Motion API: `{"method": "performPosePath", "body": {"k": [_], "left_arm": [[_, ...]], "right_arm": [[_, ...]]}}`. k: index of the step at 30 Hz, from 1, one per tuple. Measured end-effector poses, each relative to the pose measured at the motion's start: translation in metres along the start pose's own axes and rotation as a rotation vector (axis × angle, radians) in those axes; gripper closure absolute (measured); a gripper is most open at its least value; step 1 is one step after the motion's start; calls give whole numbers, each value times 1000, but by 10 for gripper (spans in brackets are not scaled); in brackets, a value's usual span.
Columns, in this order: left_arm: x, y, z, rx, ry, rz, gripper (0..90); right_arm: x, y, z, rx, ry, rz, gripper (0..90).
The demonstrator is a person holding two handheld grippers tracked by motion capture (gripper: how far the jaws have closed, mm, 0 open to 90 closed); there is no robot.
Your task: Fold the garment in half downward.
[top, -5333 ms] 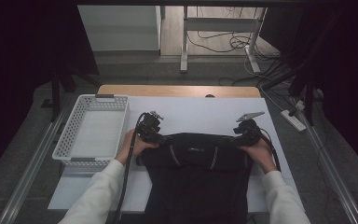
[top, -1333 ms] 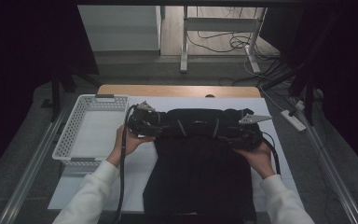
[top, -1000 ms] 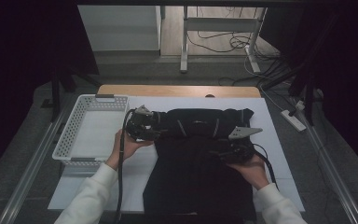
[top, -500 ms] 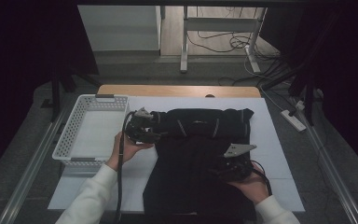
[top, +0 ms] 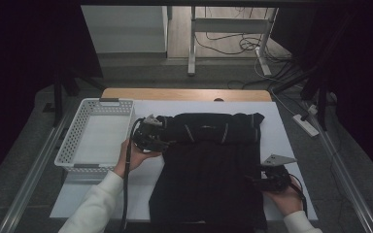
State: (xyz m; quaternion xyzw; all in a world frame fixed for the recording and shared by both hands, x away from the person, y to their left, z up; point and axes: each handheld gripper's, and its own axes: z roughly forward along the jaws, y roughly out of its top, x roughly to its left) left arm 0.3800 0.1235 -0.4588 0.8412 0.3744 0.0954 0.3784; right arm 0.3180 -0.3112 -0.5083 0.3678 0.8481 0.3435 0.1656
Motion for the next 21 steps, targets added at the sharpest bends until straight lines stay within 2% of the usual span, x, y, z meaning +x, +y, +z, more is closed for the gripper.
{"method": "performPosePath", "body": {"k": [5, 11, 15, 18, 21], "left_arm": [[0, 0, -1, -4, 1, -1, 252], [0, -1, -1, 4, 0, 3, 250], [-1, -1, -2, 3, 0, 7, 249], [-1, -1, -3, 4, 1, 9, 248], [1, -2, -4, 2, 1, 8, 248]], "right_arm": [[-11, -3, 0, 16, -57, 27, 329], [-13, -4, 5, 35, -71, 35, 321], [-12, -3, 8, 48, -17, 52, 427], [-11, -1, 7, 63, -3, 45, 499], [-10, 0, 7, 65, 27, 38, 645]]}}
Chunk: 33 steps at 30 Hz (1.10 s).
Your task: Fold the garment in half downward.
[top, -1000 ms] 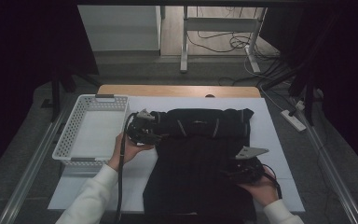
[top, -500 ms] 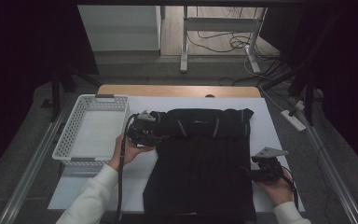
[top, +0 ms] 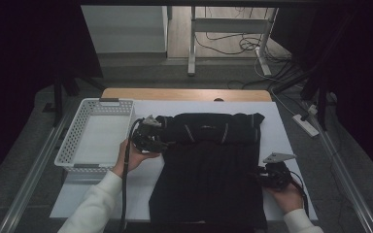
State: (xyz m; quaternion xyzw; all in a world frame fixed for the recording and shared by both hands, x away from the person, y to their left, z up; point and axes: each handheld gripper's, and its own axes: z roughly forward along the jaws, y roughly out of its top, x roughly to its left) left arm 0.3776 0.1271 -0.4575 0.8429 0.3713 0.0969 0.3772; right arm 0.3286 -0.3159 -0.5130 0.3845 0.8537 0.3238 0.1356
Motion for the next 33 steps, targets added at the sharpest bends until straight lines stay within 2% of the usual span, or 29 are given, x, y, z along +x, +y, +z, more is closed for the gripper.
{"method": "performPosePath", "body": {"k": [3, 6, 9, 13, 16, 26, 29, 31, 33], "left_arm": [[1, -1, -1, 2, 5, -1, 247], [1, -1, -2, 2, 12, -4, 247], [3, -2, -5, -3, 14, -9, 247], [6, -2, -8, -12, 14, -17, 248], [6, -2, -11, -18, 17, -14, 247], [8, -1, -16, -29, 21, -20, 247], [8, -1, -17, -34, 22, -19, 247], [7, -1, -19, -38, 23, -17, 247], [7, 0, -19, -40, 23, -18, 247]], "right_arm": [[2, 2, 0, 11, 21, -25, 759], [5, 4, 0, 17, 6, -60, 791], [3, 5, -3, 27, -11, -70, 799], [-6, 1, -10, 28, -40, -53, 804], [-14, -1, -15, 36, -78, -45, 805], [-39, -8, -30, 27, -140, 19, 808], [-47, -12, -28, 17, -129, 61, 808], [-46, -12, -26, 20, -123, 60, 799], [-42, -11, -26, 11, -125, 39, 742]]}}
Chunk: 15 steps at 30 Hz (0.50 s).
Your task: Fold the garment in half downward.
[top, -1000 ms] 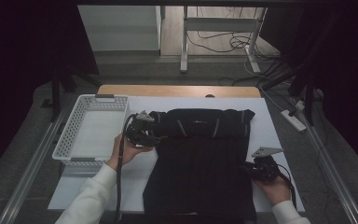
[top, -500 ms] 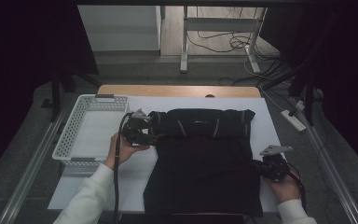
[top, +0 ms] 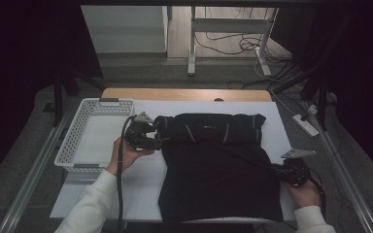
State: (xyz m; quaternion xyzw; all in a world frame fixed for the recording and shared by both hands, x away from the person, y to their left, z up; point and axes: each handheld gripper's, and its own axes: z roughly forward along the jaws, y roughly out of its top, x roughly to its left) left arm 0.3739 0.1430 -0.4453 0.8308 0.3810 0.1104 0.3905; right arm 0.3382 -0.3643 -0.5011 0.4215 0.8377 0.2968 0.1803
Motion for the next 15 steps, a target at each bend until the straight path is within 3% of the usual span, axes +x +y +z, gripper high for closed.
{"method": "performPosePath", "body": {"k": [2, 5, 9, 15], "left_arm": [[0, 0, 0, 0, -1, 0, 247], [0, 0, 0, -1, -1, -1, 246], [0, 0, 0, -4, 0, -4, 246], [0, 0, 0, -5, 0, -4, 245]], "right_arm": [[6, 3, -2, -30, -8, 0, 550], [15, 8, -9, -93, -13, -1, 409], [33, 19, -17, -170, 41, -15, 364], [71, 31, -9, -208, 158, -77, 342]]}}
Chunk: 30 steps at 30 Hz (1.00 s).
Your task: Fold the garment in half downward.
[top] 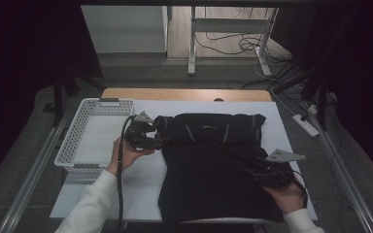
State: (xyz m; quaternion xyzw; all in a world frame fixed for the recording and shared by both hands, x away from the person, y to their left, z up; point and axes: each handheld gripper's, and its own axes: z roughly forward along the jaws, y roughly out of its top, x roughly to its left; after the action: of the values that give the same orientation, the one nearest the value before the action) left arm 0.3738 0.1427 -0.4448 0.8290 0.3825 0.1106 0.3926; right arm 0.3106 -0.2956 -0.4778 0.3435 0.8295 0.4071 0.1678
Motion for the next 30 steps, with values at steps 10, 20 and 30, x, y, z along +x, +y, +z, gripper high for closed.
{"method": "performPosePath", "body": {"k": [10, 20, 30], "left_arm": [[1, 0, -2, -3, -3, -1, 245], [2, 1, -2, 0, -8, 1, 244], [4, 1, -5, -2, -11, 0, 240]], "right_arm": [[54, 11, 38, 62, 154, -124, 313], [93, 21, 71, 101, 239, -189, 306], [121, 30, 92, 120, 307, -233, 297]]}}
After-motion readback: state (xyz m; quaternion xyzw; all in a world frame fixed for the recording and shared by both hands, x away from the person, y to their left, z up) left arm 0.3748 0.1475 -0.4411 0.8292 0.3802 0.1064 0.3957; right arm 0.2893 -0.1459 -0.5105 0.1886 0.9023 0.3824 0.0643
